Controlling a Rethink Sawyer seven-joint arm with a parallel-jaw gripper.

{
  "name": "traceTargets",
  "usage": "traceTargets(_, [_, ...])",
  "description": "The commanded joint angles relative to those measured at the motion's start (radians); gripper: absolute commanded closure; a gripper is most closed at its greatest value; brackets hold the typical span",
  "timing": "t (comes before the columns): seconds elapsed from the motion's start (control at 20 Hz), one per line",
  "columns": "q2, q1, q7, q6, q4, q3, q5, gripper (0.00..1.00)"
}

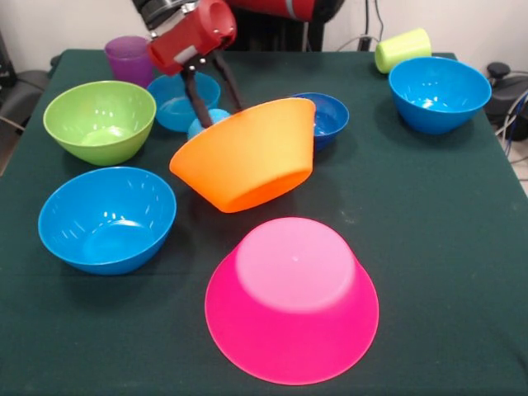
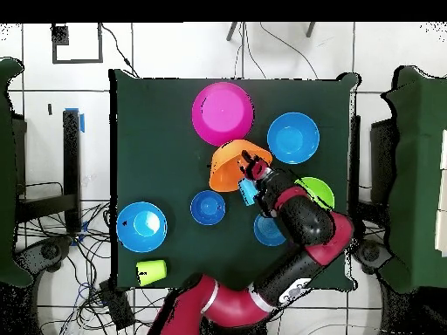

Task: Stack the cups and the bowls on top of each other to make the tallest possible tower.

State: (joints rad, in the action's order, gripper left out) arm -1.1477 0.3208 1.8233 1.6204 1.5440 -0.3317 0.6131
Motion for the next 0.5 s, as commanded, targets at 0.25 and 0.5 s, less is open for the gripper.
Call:
traceTargets(0.25, [-0.226,-0.159,0.493,-0.050,-0.067,-0.414,0.131,0.00])
traceTargets(0.5, [-0.194,-0.240,0.574,-0.089,-0.116,-0.482,0.259,0.00])
